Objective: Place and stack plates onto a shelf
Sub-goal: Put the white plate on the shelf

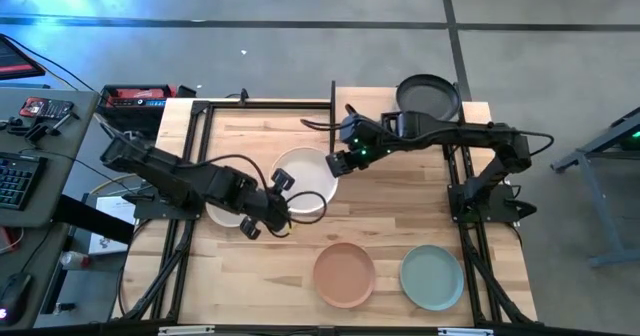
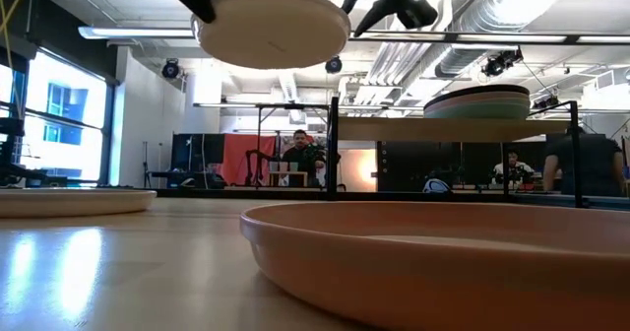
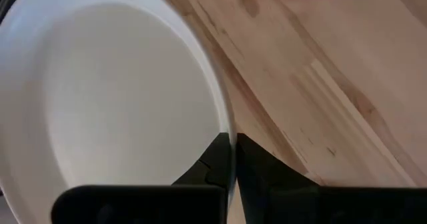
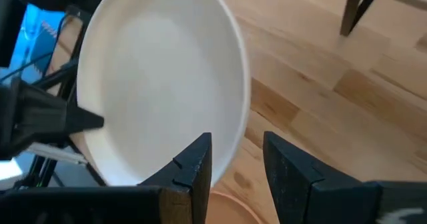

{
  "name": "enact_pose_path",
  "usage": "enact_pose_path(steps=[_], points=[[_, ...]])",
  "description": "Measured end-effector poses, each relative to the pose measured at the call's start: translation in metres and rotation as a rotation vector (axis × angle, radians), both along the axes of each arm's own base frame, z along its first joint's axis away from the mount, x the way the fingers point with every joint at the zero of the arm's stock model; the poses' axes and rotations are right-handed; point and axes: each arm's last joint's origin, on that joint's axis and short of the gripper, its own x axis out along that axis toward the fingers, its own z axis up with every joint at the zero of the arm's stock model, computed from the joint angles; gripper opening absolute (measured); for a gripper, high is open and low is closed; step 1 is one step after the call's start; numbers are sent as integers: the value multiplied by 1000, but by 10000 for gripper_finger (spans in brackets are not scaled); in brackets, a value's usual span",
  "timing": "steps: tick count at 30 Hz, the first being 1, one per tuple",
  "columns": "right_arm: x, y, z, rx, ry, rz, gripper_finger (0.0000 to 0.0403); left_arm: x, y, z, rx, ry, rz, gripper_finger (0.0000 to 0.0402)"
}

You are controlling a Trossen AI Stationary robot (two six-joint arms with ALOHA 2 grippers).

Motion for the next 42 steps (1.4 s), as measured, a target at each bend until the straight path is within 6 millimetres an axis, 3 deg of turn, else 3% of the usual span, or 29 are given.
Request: enact_pose_path(steps=[16, 22, 29, 35, 42], points=[[0, 5, -5, -25, 42, -50, 112, 4, -6, 0, 77, -69, 20, 5], [0, 4, -5, -25, 42, -51, 78, 7, -6, 2, 103, -100, 0, 5], [0, 4, -5, -27, 41, -52, 8, 9, -1, 2, 103, -101, 16, 5], [0, 4, -5, -20, 42, -60, 5, 10, 1, 2, 97, -103, 29, 9], [0, 4, -5, -4, 43, -70, 1, 9, 1, 2, 76, -107, 61, 41]])
